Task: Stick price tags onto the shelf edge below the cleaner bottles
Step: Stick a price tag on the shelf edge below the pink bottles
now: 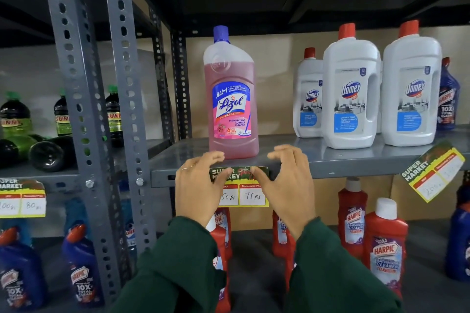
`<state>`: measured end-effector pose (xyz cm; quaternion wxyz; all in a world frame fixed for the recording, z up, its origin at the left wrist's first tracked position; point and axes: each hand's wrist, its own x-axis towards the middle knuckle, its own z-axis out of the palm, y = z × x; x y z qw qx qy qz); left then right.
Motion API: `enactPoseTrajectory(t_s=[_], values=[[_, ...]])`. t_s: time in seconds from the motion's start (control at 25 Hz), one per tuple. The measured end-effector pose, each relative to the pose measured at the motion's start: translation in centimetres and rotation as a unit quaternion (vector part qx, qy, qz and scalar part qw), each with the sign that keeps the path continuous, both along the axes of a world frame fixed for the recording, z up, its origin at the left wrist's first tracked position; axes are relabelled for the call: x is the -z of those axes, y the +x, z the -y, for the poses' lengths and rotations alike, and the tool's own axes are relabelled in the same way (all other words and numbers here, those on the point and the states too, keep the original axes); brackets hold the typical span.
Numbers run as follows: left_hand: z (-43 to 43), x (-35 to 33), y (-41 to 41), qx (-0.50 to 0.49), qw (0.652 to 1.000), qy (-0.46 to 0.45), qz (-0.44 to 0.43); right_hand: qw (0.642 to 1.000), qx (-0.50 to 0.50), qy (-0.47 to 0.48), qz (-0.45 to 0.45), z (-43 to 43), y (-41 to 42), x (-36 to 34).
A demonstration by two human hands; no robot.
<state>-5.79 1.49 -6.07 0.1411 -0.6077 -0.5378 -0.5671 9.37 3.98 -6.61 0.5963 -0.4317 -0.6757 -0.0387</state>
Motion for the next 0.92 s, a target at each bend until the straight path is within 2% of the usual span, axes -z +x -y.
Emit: enactPoseTrajectory(t_s=[0.12, 0.28, 0.6, 0.8, 0.92], values=[[-0.6, 0.4, 0.8, -0.054, 0.998, 0.004, -0.033, 0.996, 0.061, 0.01, 0.07, -0.6, -0.7, 0.4], [-0.9, 0.5, 1.2, -0.075, 0.996, 0.026, -0.037, 0.995, 0.061, 0.021, 0.074, -0.8, -0.5, 0.4], [-0.2, 0.5, -0.4, -0.026, 0.998, 0.029, -0.057, 0.996, 0.012, 0.02, 0.081, -0.6, 0.7, -0.1], [0.0, 0.6, -1.4, 0.018, 1.0, -0.017, -0.018, 0.996, -0.001, 0.029, 0.084, -0.7, 0.9, 0.0], [0.0, 0.6, -1.0, 0.028, 0.999, -0.013, -0.005, 0.995, -0.006, 0.022, 0.094, -0.7, 1.0, 0.0]])
